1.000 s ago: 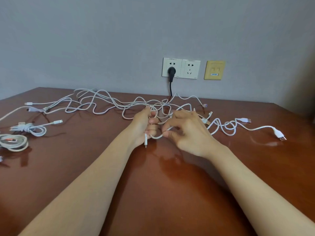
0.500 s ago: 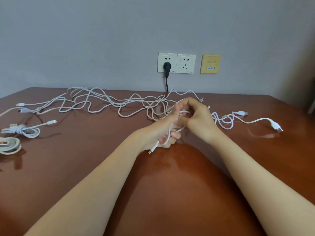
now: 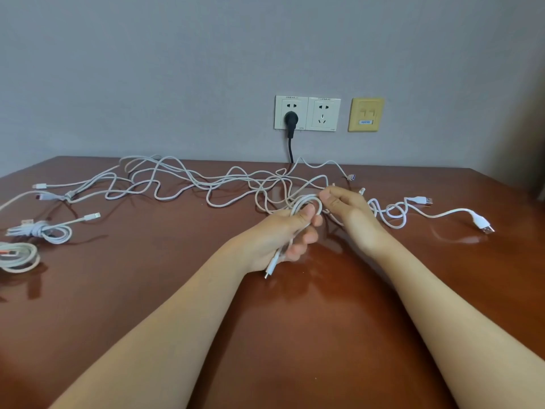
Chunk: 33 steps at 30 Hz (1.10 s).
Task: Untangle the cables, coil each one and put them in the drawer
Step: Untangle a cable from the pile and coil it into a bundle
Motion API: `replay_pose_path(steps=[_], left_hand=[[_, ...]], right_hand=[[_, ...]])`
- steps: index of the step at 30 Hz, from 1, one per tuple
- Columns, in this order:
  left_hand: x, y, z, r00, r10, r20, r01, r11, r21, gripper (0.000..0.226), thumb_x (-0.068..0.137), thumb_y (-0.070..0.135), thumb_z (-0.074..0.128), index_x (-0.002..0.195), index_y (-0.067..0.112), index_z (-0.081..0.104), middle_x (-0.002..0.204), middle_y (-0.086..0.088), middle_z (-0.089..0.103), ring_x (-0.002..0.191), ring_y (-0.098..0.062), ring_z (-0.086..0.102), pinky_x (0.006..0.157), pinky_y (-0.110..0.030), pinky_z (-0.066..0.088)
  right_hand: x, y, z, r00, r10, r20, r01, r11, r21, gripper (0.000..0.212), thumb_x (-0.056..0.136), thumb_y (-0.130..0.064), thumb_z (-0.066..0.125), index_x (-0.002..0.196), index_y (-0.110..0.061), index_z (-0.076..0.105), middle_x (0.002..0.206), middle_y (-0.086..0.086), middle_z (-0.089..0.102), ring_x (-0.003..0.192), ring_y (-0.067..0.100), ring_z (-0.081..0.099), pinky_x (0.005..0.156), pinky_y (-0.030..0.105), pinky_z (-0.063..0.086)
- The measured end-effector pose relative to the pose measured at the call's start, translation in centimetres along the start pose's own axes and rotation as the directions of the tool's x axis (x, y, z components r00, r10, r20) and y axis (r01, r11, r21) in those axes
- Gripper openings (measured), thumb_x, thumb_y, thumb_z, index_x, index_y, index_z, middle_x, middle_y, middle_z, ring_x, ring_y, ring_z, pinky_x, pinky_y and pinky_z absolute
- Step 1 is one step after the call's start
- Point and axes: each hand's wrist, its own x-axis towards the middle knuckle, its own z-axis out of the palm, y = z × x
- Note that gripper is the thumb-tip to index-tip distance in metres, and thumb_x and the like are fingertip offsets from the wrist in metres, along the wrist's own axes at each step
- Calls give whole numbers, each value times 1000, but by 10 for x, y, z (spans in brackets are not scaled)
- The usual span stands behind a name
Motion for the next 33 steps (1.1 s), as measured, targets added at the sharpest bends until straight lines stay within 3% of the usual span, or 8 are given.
replay_pose_path(steps=[3, 7, 17, 21, 23, 26, 29, 33], left_hand=[[-9, 7, 1, 994, 24, 111, -17, 998, -62, 31, 97, 38, 36, 80, 15, 47, 45, 10, 32, 30, -2, 24, 31, -13, 18], [-6, 7, -1, 998, 56, -1, -55, 991, -118, 30, 97, 38, 37, 81, 15, 47, 44, 10, 31, 29, -2, 22, 30, -12, 17], [1, 3, 2, 948, 170, -269, -173, 985, 9, 30, 101, 32, 34, 83, 15, 52, 42, 8, 43, 27, -6, 27, 35, -12, 19], [4, -1, 2, 925, 202, -321, -197, 979, 47, 29, 102, 29, 33, 94, 13, 56, 40, 9, 45, 26, -6, 30, 34, -12, 22], [4, -1, 1, 915, 218, -339, -219, 975, 36, 27, 103, 28, 32, 95, 20, 57, 40, 9, 46, 28, -6, 30, 34, -13, 22], [2, 1, -1, 893, 227, -387, -239, 971, 20, 29, 103, 27, 33, 82, 24, 53, 39, 10, 46, 26, -5, 31, 33, -12, 22], [5, 1, -4, 864, 239, -444, -222, 971, 91, 38, 102, 28, 33, 70, 15, 49, 33, 9, 44, 24, -4, 33, 30, -12, 24], [7, -1, -6, 862, 237, -448, -174, 969, 178, 35, 102, 32, 32, 92, 9, 57, 31, 9, 39, 26, -5, 37, 32, -14, 29]], right_hand=[[2, 6, -1, 1000, -25, -18, 23, 996, -85, 29, 94, -22, 48, 65, -18, 53, 68, 5, 46, 68, 15, 40, 67, 32, 33], [8, 4, 2, 991, -117, -67, 96, 962, -254, 19, 94, -6, 49, 83, -12, 63, 73, 0, 59, 74, 10, 51, 74, 27, 40], [6, -7, 17, 964, 19, -266, -20, 1000, 2, 26, 92, -19, 57, 67, -15, 53, 42, -5, 53, 34, 8, 42, 44, 19, 36], [1, -11, 34, 946, -40, -321, 10, 995, -95, 23, 92, -19, 56, 69, -15, 54, 48, -7, 55, 40, 3, 47, 57, 23, 37], [-2, -8, 37, 962, -101, -252, 24, 956, -292, 14, 92, -12, 51, 94, -13, 64, 58, -5, 54, 54, 9, 48, 63, 24, 35], [-5, -7, 38, 985, -158, -70, 104, 866, -490, 45, 91, -1, 43, 134, -14, 49, 74, 4, 54, 71, 17, 45, 66, 21, 31], [-7, -11, 40, 982, -181, 46, 179, 848, -499, 50, 93, -4, 42, 141, -18, 40, 89, 13, 65, 76, 23, 53, 74, 26, 41], [-9, -12, 41, 971, -157, 180, 234, 777, -584, 51, 89, -4, 42, 139, -12, 36, 94, 12, 67, 86, 35, 59, 77, 42, 47]])
